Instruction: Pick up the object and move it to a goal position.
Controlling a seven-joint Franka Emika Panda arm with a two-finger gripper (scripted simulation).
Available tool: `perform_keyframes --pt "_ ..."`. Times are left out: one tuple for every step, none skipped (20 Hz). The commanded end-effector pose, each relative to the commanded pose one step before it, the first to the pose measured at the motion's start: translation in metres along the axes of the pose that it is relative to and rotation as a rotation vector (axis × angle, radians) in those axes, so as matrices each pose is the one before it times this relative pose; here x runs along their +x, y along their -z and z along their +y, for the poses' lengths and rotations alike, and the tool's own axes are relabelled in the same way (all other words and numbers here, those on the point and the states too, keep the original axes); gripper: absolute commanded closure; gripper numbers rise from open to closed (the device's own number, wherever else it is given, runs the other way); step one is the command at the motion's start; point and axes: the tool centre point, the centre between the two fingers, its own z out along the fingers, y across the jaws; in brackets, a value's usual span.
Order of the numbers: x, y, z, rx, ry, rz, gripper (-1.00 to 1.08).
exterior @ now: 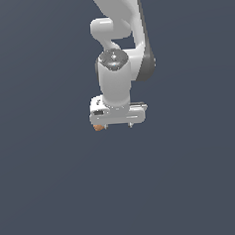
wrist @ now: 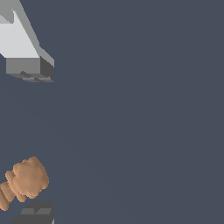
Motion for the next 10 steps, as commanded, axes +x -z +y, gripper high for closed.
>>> perform_keyframes --pt "0.00000 0.00000 0.00001 0.00000 0.00000 0.00000 -0.92" --pt "0.00012 0.00039 0.00084 -0.00057 -0.00151 0.00049 -0.92" --pt "0.00035 0.00109 0.00240 -0.00156 -0.00431 0.00137 -0.92" --pt "0.00056 0.00179 0.00397 -0.00257 -0.00709 0.00225 -0.92" --pt "0.00076 0.00246 0.00553 -0.00357 -0.00979 0.00311 -0.92" --pt "0.00092 0.00303 0.00695 -0.00445 -0.01214 0.00386 -0.92" --pt "0.00081 0.00268 0.00634 -0.00402 -0.01081 0.00347 -0.92" --pt "0.00057 0.00190 0.00469 -0.00293 -0.00771 0.00253 -0.92" --pt "0.00033 0.00115 0.00302 -0.00185 -0.00464 0.00159 -0.92" --pt "0.00009 0.00044 0.00135 -0.00078 -0.00173 0.00068 -0.92"
